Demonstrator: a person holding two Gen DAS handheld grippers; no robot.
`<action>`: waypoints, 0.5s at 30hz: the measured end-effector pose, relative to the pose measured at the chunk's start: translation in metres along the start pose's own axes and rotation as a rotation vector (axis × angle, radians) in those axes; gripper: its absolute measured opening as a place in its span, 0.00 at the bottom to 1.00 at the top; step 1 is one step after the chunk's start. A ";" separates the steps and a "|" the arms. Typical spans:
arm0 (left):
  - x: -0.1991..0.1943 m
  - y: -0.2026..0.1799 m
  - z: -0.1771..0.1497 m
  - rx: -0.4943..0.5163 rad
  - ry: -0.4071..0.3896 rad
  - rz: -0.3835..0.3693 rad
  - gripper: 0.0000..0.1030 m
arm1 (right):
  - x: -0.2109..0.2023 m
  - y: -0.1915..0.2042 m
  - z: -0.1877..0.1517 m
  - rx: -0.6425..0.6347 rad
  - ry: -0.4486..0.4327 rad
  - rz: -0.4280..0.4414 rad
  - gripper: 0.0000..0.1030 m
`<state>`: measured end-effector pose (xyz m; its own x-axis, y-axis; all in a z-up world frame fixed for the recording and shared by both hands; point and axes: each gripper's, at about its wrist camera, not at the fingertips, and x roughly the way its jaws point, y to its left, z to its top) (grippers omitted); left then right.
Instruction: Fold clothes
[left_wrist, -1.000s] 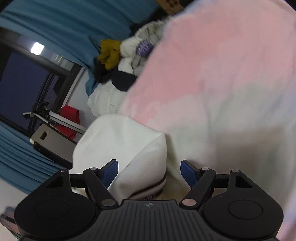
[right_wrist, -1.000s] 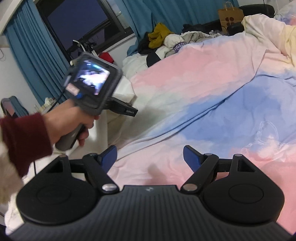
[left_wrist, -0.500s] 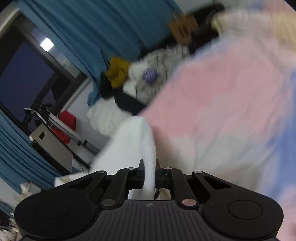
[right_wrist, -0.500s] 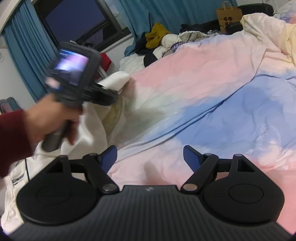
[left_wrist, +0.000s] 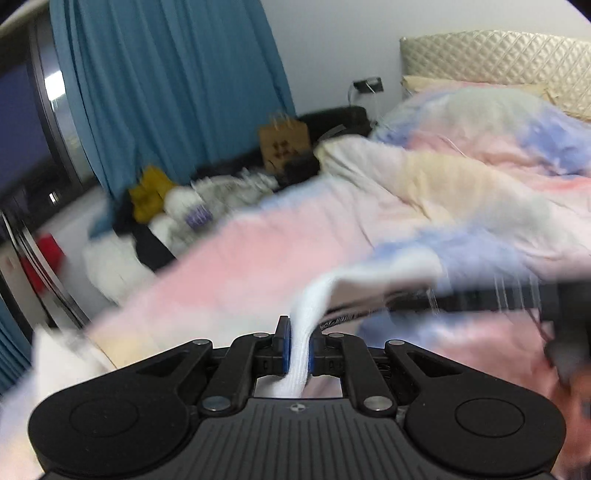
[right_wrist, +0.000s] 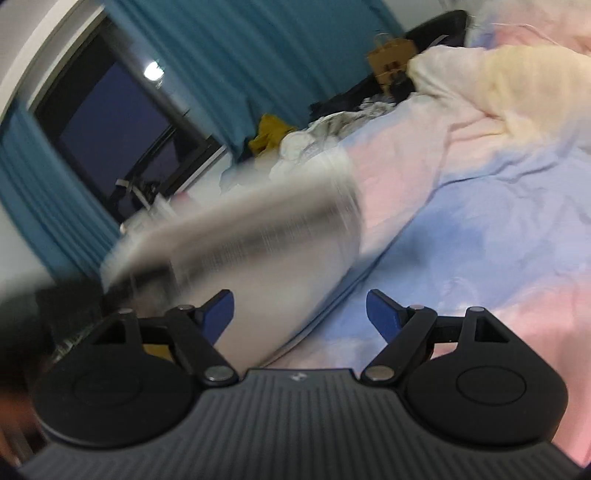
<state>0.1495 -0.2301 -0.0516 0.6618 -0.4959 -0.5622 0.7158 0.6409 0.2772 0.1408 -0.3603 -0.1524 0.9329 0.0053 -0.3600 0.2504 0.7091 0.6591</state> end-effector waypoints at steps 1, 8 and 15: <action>0.004 -0.003 -0.012 -0.031 0.012 -0.014 0.09 | -0.002 -0.005 0.001 0.026 0.000 0.003 0.80; -0.001 0.014 -0.066 -0.212 0.068 -0.070 0.23 | 0.011 -0.028 -0.006 0.158 0.069 0.011 0.80; -0.069 0.039 -0.106 -0.366 0.033 -0.061 0.42 | 0.013 -0.037 -0.011 0.205 0.073 0.006 0.80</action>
<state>0.1082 -0.1088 -0.0851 0.6086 -0.5245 -0.5953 0.6226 0.7809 -0.0515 0.1411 -0.3783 -0.1892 0.9152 0.0655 -0.3976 0.2992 0.5504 0.7795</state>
